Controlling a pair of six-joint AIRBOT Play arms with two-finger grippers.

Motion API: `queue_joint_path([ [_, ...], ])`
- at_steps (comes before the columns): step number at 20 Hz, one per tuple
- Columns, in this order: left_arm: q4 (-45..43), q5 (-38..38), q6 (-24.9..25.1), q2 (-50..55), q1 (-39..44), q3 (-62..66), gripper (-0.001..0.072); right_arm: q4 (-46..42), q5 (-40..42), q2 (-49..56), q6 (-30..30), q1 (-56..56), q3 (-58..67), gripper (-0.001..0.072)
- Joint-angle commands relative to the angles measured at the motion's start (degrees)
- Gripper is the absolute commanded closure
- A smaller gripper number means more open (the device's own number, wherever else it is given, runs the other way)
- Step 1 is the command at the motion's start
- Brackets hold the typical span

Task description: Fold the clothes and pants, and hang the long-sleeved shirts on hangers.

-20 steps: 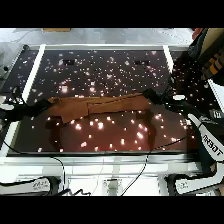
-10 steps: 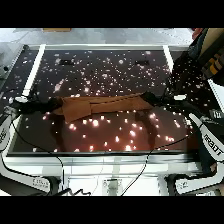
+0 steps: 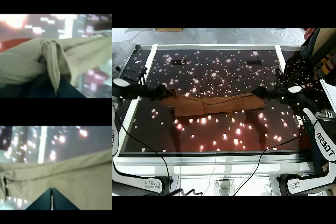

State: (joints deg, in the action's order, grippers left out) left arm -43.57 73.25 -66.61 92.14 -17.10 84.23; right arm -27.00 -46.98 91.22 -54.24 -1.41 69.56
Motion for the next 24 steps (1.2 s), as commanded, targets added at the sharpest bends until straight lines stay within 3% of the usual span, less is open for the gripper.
queue_joint_path([
  [1,5.7,8.0,-5.0,-6.0,0.9,3.8,0.0701,-0.5,1.2,0.0,-1.7,3.8,3.1,0.0701],
  [6,12.7,8.0,-5.0,-14.1,5.5,3.8,0.0701,-1.6,13.7,2.8,-7.7,17.1,3.6,0.0702],
  [10,12.8,7.2,-5.0,-14.8,10.7,3.7,0.07,-1.6,13.9,11.4,-12.1,30.2,10.5,0.0702],
  [15,12.6,-5.5,-5.0,-14.6,16.1,3.7,0.07,-1.7,13.4,21.8,-21.0,40.0,20.7,0.0702],
  [19,12.6,-8.8,-5.0,-11.5,20.3,3.7,0.07,-7.3,11.1,21.4,-21.6,36.5,20.7,0.0701],
  [21,12.6,-9.9,-5.0,-8.6,23.5,3.7,0.0701,-11.5,7.6,20.1,-25.6,30.7,20.7,0.0701],
  [24,12.8,-17.6,-4.5,-3.8,29.9,3.7,0.0701,-22.4,0.3,17.2,-32.5,19.3,20.7,0.0701],
])
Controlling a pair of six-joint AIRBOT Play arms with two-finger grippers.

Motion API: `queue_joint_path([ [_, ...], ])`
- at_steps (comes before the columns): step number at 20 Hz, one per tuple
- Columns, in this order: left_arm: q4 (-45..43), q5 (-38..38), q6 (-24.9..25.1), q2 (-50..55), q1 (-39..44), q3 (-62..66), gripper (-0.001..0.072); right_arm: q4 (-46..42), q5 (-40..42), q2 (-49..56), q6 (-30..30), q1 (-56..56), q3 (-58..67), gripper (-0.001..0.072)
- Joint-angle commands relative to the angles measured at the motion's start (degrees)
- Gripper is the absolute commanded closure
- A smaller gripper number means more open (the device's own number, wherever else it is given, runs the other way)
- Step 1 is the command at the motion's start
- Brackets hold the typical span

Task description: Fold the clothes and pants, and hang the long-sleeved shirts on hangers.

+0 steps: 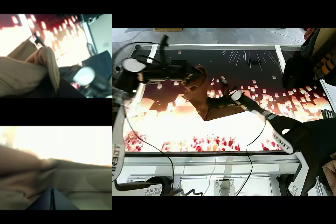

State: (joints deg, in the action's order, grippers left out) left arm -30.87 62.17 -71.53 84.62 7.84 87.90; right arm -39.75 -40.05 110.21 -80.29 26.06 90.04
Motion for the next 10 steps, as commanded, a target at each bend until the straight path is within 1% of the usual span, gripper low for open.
queue_joint_path([
  [1,0.1,-10.1,0.4,5.4,7.6,0.0,0.0701,-12.5,-9.0,-3.1,-7.6,-11.9,0.2,0.0701],
  [3,0.1,-18.3,0.4,9.0,13.0,0.0,0.07,-15.8,-13.2,-5.9,-7.7,-19.7,0.2,0.0701],
  [6,0.3,-32.5,0.3,14.4,21.2,0.0,0.0701,-16.5,-18.2,-10.0,-7.6,-29.5,0.2,0.07],
  [8,3.9,-40.8,0.3,17.8,26.1,0.0,0.0701,-17.3,-20.2,-11.7,-7.4,-33.7,0.2,0.07],
  [10,7.1,-46.6,0.3,20.6,30.2,0.0,0.07,-18.0,-21.6,-12.2,-6.8,-36.0,0.2,0.07],
])
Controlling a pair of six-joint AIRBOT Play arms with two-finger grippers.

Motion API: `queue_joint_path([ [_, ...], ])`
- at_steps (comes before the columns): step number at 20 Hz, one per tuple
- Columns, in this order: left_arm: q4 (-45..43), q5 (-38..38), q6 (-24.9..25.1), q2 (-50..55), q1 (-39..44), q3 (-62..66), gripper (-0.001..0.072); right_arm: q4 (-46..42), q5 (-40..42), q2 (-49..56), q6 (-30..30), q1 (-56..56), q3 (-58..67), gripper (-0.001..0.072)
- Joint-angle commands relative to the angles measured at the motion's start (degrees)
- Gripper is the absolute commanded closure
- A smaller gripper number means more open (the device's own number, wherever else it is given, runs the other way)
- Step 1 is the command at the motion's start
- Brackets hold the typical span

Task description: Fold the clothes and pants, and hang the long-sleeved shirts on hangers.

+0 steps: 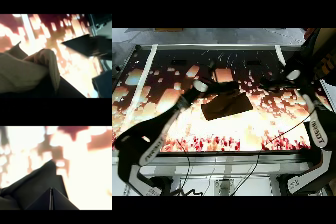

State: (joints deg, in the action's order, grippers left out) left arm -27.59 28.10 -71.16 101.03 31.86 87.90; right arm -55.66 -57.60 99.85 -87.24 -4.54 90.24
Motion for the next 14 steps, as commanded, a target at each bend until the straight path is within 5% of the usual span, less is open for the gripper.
queue_joint_path([
  [1,3.9,-13.7,0.0,5.2,7.8,0.0,0.068,-2.0,-4.7,-1.8,2.1,-5.9,0.0,0.07],
  [2,3.8,-13.5,0.0,5.5,8.7,0.0,0.0609,-2.1,-5.6,-1.8,5.0,-6.0,0.0,0.07],
  [4,3.6,-12.2,0.0,5.0,9.2,0.0,0.0157,-2.1,-7.2,-1.7,13.6,-5.9,0.0,0.07],
  [5,3.6,-12.2,0.0,4.3,8.8,0.0,0.0073,-2.2,-7.3,-1.4,17.4,-6.0,0.0,0.0701],
  [8,3.6,-10.6,0.0,0.6,5.8,0.0,0.0074,-0.4,-8.1,0.1,21.4,-8.4,0.0,0.0701],
  [11,3.6,-8.5,3.5,-3.4,1.5,0.0,0.0074,9.9,-18.2,3.0,33.8,-9.7,0.0,0.0695],
  [12,3.6,-7.3,4.1,-4.4,0.0,0.0,0.0074,11.6,-19.8,3.9,34.0,-9.4,-0.1,0.0488],
  [13,3.6,-6.1,4.1,-5.0,-1.2,0.0,0.0074,11.7,-19.6,4.5,32.5,-8.7,-0.2,0.0193],
  [14,3.6,-4.4,4.1,-5.4,-2.3,0.0,0.0074,11.0,-18.7,4.9,29.7,-7.8,-0.2,0.012],
])
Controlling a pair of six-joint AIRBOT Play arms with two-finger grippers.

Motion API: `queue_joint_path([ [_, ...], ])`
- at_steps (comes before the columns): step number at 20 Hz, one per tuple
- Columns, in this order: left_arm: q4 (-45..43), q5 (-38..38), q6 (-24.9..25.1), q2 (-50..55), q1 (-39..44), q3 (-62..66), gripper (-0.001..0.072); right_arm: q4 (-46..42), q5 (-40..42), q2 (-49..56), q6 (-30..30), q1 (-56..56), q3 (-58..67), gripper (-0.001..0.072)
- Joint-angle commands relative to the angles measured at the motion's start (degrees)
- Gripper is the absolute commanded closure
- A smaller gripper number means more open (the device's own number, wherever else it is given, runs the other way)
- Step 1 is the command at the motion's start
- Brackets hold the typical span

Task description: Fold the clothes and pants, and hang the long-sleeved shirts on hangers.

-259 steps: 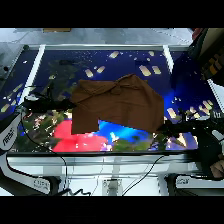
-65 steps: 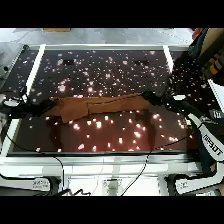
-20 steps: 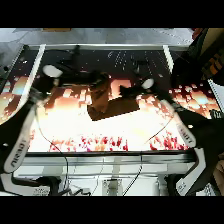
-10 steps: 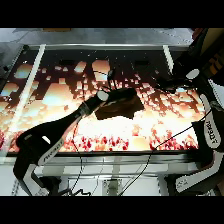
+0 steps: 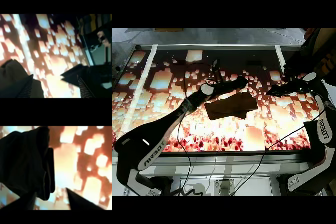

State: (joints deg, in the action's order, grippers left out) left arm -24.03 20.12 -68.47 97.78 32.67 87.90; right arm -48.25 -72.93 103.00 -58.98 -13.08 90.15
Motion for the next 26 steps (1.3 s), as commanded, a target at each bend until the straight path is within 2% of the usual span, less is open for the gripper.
queue_joint_path([
  [1,0.1,5.7,1.4,-2.2,-3.9,0.0,0.0074,2.2,-1.7,2.0,-0.4,1.8,0.0,0.0115],
  [3,0.1,10.8,1.4,-2.1,-4.9,0.0,0.0074,-0.7,1.7,2.8,-3.7,4.4,0.0,0.0092],
  [6,-0.4,14.3,1.4,-2.1,-4.9,0.0,0.0074,-2.1,4.0,5.2,-8.6,7.3,0.0,0.0085],
  [9,-1.6,17.2,1.4,-2.1,-4.9,0.0,0.0074,-1.4,2.6,8.0,-13.1,8.0,0.0,0.0084],
  [13,-4.5,18.8,1.4,-2.1,-4.9,0.0,0.0074,-0.7,-1.7,11.1,-15.6,8.5,0.0,0.0085],
  [17,-5.7,18.8,1.4,-1.9,-5.0,0.0,0.0074,4.1,-2.5,12.8,-13.5,11.5,0.0,0.0089],
  [20,-15.0,21.3,1.4,-2.0,-5.3,0.0,0.0086,4.8,-2.3,12.9,-7.2,15.9,0.0,0.0102],
  [21,-19.2,23.5,1.4,-2.0,-5.7,0.0,0.0149,4.9,-2.1,12.9,-5.6,17.4,0.0,0.0151],
  [22,-22.9,25.6,1.4,-2.1,-6.1,0.0,0.0266,5.0,-1.6,12.9,-5.4,18.8,0.0,0.0254],
  [23,-26.8,27.8,1.4,-2.3,-6.8,0.0,0.0455,5.3,-0.6,12.9,-5.4,20.2,0.0,0.0364],
  [24,-30.0,29.7,1.4,-2.6,-7.5,0.0,0.0676,6.2,0.1,12.9,-5.4,21.4,0.0,0.0563],
  [25,-32.9,31.5,1.4,-3.1,-8.6,0.0,0.07,7.3,0.7,12.8,-5.4,22.4,0.1,0.0698],
  [26,-34.7,32.7,1.3,-3.8,-9.8,0.0,0.07,8.5,1.0,12.8,-5.2,23.3,0.3,0.07],
])
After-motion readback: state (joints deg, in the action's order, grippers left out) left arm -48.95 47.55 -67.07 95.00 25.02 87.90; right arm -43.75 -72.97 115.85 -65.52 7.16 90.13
